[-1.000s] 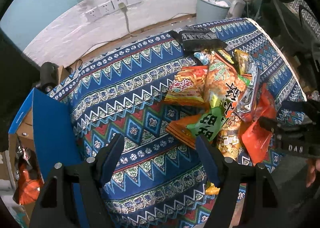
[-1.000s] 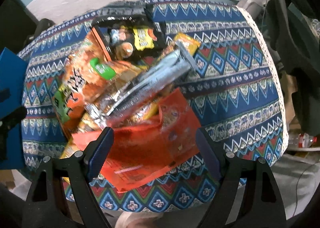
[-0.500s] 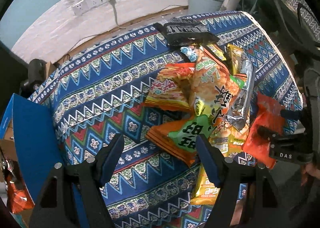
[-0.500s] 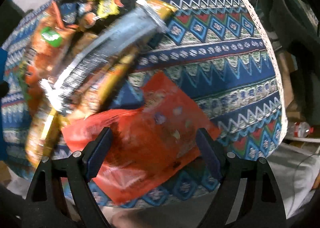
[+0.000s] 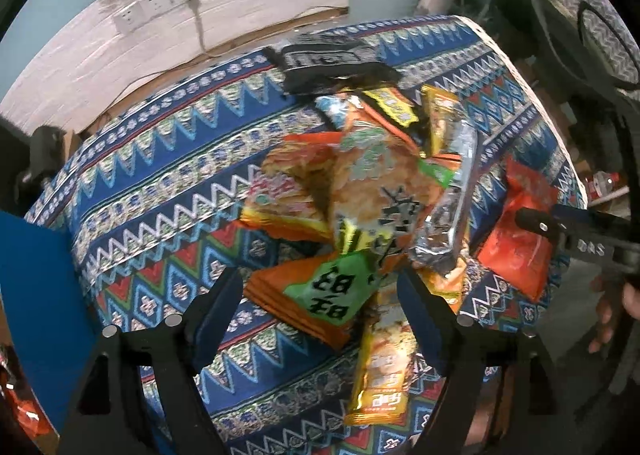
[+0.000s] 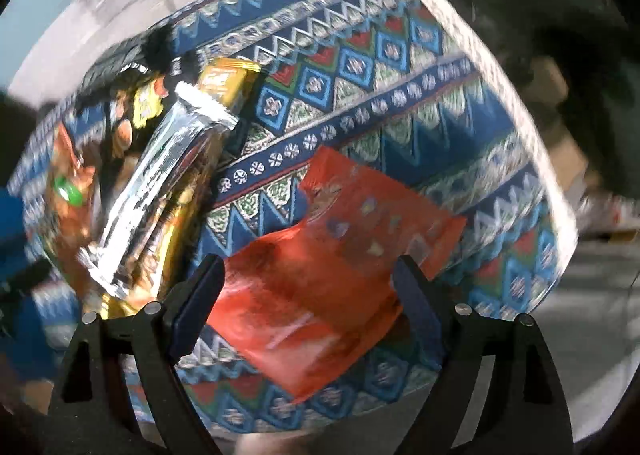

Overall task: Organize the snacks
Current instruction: 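Move both grippers back over the snack pile toward the red bag and green rice-cracker bag, then grasp the red bag with the right gripper while the left gripper grasps the green rice-cracker bag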

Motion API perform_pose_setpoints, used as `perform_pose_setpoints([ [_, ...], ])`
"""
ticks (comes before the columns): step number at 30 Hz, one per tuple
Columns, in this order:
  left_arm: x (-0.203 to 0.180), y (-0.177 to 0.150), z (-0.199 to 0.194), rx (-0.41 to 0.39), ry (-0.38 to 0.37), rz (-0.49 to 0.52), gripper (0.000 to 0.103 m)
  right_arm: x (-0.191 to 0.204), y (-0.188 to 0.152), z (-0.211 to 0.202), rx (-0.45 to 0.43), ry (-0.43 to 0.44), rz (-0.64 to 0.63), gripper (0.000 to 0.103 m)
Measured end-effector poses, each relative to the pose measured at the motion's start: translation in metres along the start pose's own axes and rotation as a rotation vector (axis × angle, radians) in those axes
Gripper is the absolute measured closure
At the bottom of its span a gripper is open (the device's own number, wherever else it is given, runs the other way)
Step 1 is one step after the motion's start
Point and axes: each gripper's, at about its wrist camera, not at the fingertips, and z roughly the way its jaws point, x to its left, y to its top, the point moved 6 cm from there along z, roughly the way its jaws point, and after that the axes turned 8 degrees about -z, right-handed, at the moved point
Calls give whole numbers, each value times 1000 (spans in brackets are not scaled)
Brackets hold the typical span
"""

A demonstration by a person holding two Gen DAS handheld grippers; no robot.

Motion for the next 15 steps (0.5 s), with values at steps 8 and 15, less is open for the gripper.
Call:
perform_pose_setpoints([
  [8,-7,3,19,7,55,66,22,-20,3,18,37,-77,131,18],
  [15,-9,10,41,40,47,61,22,-30,2,40,51,-116,164,16],
])
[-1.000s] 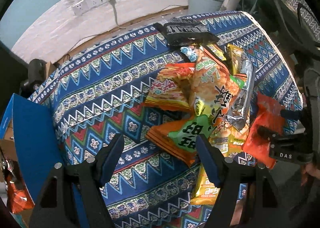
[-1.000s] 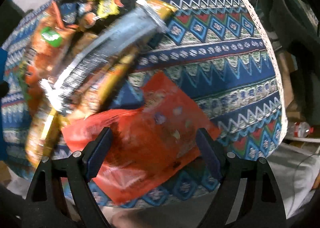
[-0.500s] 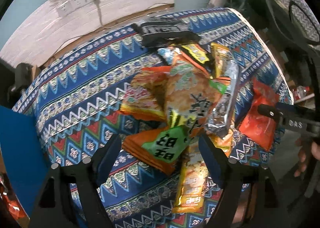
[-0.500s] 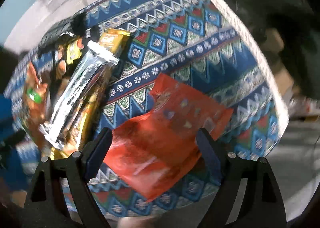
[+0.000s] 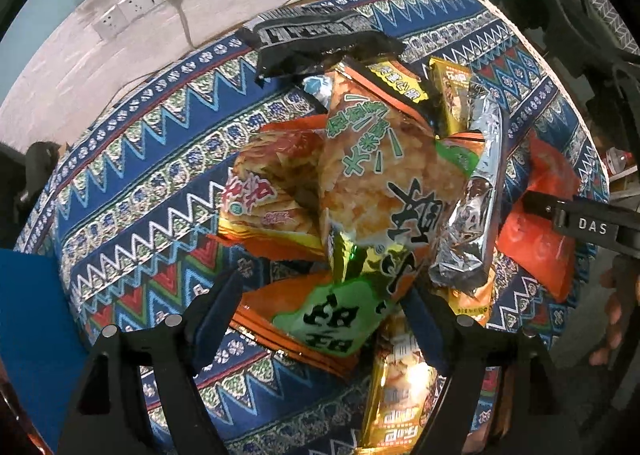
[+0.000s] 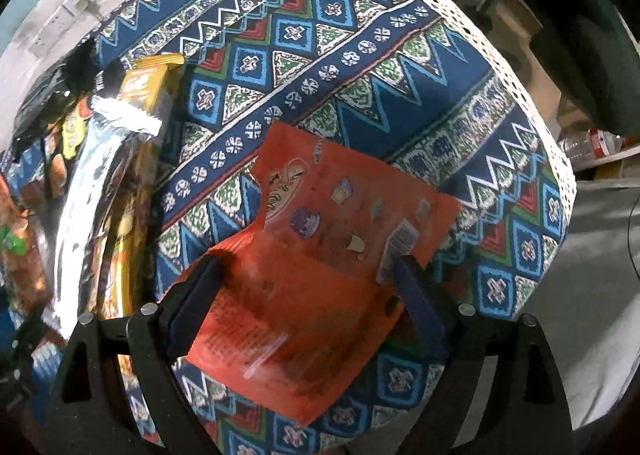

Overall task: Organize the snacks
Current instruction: 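Grasp the red bag with the right gripper while the left gripper grasps the green rice-cracker bag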

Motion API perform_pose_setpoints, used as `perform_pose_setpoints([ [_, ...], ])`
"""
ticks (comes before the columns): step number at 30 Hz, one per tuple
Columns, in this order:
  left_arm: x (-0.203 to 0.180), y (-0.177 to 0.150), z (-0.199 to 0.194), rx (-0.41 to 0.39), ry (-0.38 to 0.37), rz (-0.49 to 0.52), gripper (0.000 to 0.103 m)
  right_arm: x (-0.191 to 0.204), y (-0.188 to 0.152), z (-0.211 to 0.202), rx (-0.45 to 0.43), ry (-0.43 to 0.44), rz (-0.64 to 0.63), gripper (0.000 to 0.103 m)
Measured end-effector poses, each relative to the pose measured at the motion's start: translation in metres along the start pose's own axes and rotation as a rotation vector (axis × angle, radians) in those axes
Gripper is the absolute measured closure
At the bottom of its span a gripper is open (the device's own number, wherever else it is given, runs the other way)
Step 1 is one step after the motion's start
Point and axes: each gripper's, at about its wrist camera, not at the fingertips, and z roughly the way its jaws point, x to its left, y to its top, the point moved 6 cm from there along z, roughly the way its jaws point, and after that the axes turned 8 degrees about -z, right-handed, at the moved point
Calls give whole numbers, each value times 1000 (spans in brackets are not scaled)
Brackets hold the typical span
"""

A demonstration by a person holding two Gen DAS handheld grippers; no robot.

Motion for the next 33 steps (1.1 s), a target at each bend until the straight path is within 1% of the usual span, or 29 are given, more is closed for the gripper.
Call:
perform_pose_setpoints([
  [3,-3,2,5,-4,1,19,23,10,6,8,-3,-35,-37,15],
  [4,-2,2,6,-7,-4,22,27,15,8,10,-6,-48,-46,15],
  [5,-3,2,7,-10,-15,22,34,16,9,12,-9,-60,-55,14],
  [6,-4,2,7,-11,-27,18,40,20,11,14,-12,-73,-70,14],
  [7,-3,3,7,-12,-34,12,50,22,12,16,-15,-88,-92,14],
  [8,-2,3,7,-13,-30,13,57,29,9,16,-24,-89,-105,14],
  [10,-2,3,5,-23,-18,26,66,38,7,19,-30,-80,-122,14],
  [11,-2,3,3,-29,-14,32,69,40,7,20,-31,-72,-127,14],
  [12,-1,4,1,-32,-9,36,70,40,7,21,-35,-65,-135,15],
  [13,-1,4,0,-35,-6,38,72,42,7,21,-37,-61,-141,18],
  [14,0,3,-2,-39,-2,39,72,39,7,19,-42,-60,-149,23],
  [15,0,3,-3,-43,2,39,72,40,6,19,-46,-56,-161,25],
  [17,0,3,-8,-54,10,36,73,32,3,14,-60,-47,-177,36],
  [18,0,4,-11,-60,9,33,73,29,-3,12,-66,-26,-186,38],
  [19,2,4,-14,-67,6,31,73,27,-10,8,-74,0,-188,45],
  [22,3,2,-23,-84,5,28,73,31,-10,-3,-94,32,-212,59],
  [24,5,2,-27,-88,4,23,73,34,-10,-9,-103,31,-234,62],
  [26,5,0,-31,-89,-2,14,73,38,-13,-15,-115,46,-246,67],
  [28,6,-1,-34,-89,-2,9,73,42,-16,-23,-130,61,-246,67],
  [30,7,-3,-36,-86,-1,5,73,37,-16,-27,-133,68,-229,63],
  [32,9,-3,-37,-83,-3,-2,73,30,-21,-25,-109,82,-197,43],
  [33,9,-4,-37,-83,-3,-4,73,27,-22,-25,-95,89,-172,36],
])
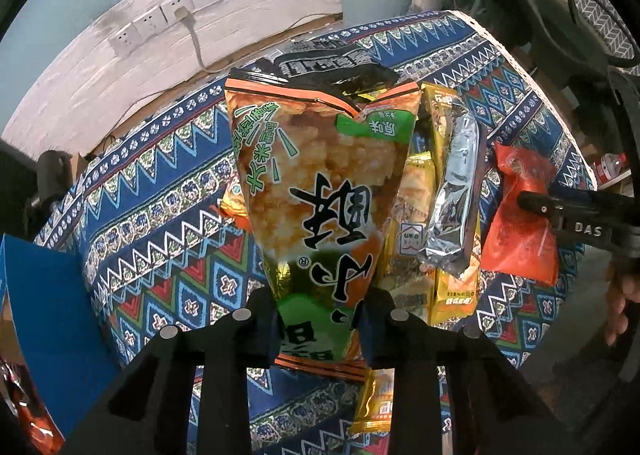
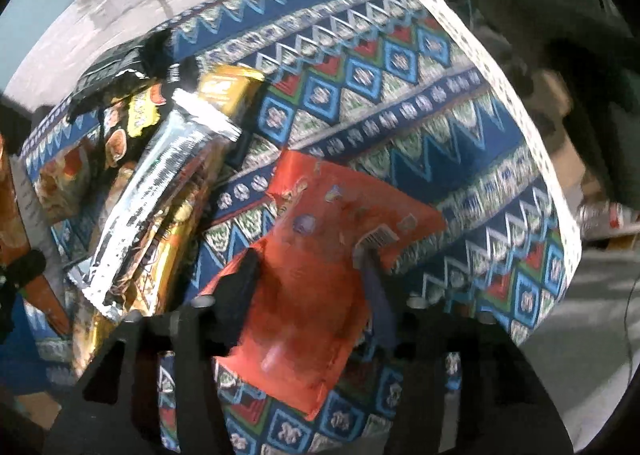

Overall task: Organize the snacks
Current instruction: 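Grasp the red bag with the right gripper while the left gripper grasps the green rice-cracker bag, then lift both held bags and carry them toward the cardboard box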

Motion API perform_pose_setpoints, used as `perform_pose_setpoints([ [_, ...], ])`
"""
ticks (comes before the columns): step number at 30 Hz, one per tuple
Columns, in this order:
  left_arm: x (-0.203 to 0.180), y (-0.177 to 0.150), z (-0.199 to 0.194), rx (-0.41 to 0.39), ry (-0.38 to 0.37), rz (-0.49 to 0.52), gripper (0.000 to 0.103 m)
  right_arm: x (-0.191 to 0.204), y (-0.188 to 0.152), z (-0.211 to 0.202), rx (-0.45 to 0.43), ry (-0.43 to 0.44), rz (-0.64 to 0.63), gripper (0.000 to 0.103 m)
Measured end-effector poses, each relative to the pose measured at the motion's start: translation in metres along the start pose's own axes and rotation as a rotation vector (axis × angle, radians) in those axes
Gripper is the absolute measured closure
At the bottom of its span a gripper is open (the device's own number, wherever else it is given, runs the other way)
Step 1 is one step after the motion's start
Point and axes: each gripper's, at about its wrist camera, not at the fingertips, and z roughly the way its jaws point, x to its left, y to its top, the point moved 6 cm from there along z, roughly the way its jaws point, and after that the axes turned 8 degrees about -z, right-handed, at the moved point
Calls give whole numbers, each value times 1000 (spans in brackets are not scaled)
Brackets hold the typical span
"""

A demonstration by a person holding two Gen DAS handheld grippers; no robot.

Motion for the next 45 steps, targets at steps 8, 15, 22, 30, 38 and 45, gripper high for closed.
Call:
perform_pose_setpoints([
  [8,5,-3,-2,-5,3,-3,73,-20,0,11,29,-5,148,25],
  [15,10,-7,-1,2,2,-9,73,-15,12,43,64,-43,140,24],
  [22,19,-9,-4,-7,3,-29,73,31,22,60,42,-51,29,54],
  [30,26,-11,-19,-36,2,-46,73,30,29,25,-13,-82,-37,63],
  [38,33,-14,-48,-87,15,-60,73,35,39,-33,-120,-87,-82,63],
  [45,46,-19,-80,-138,45,-78,73,34,47,-63,-188,-55,-117,63],
])
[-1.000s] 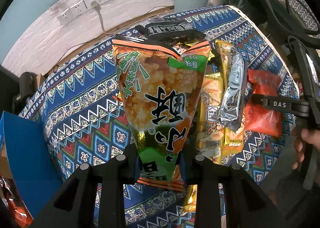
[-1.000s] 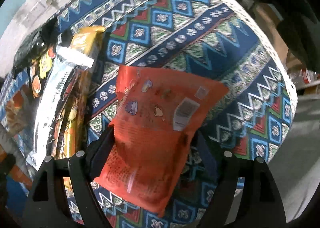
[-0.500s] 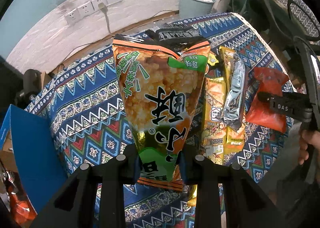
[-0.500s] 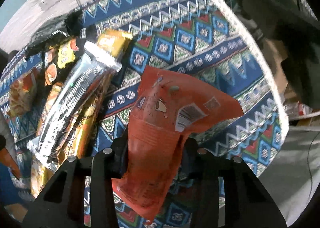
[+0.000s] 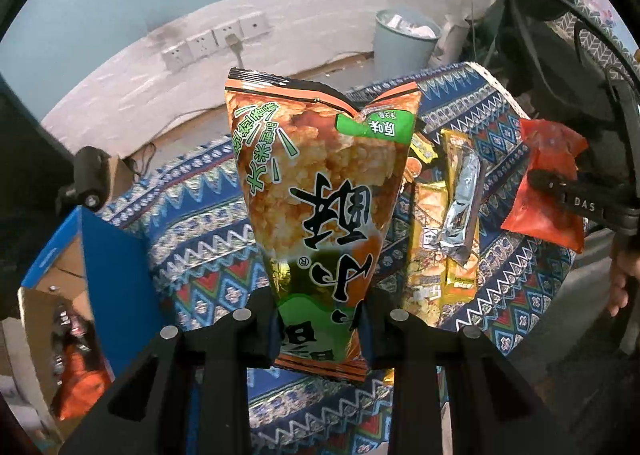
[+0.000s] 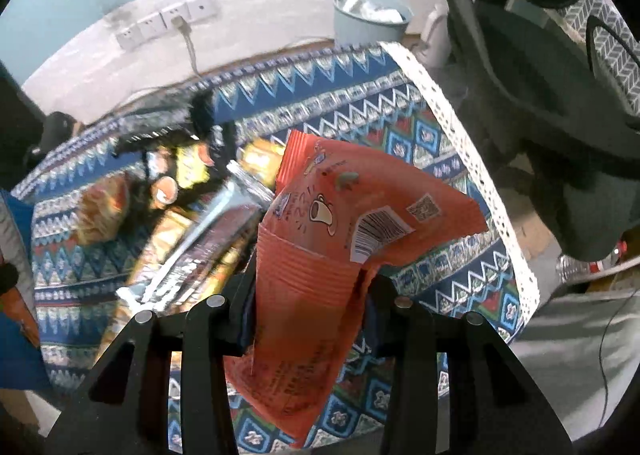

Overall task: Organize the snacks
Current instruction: 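Lift both held bags and carry them toward the cardboard box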

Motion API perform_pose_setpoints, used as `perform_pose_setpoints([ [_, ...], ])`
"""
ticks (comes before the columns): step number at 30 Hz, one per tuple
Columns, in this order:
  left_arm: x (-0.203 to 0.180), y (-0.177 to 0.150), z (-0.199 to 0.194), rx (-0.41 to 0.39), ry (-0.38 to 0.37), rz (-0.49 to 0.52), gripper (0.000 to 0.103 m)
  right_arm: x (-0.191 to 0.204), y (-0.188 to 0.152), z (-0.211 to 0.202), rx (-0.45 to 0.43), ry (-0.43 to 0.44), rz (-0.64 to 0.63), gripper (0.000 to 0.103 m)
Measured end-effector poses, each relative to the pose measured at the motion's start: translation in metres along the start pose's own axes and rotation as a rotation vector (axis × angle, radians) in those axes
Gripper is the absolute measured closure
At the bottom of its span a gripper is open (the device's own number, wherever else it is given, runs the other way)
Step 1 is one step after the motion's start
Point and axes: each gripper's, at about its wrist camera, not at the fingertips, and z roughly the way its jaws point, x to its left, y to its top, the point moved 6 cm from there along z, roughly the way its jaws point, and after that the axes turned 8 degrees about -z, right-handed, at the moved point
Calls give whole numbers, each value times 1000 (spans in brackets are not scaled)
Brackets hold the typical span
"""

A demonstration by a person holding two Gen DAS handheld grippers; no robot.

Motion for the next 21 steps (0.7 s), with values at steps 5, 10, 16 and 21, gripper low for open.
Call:
perform_pose_setpoints([
  [5,17,-3,-19,-18,-1,-44,73,16,9,-26,-52,42,-30,63],
  [10,37,-9,-33,-38,20,-76,73,40,21,-43,-90,83,-83,63],
  [16,62,-15,-54,-78,60,-99,73,75,36,-65,-131,129,-156,63],
  [21,80,-21,-67,-102,86,-114,73,104,44,-77,-152,157,-217,63],
])
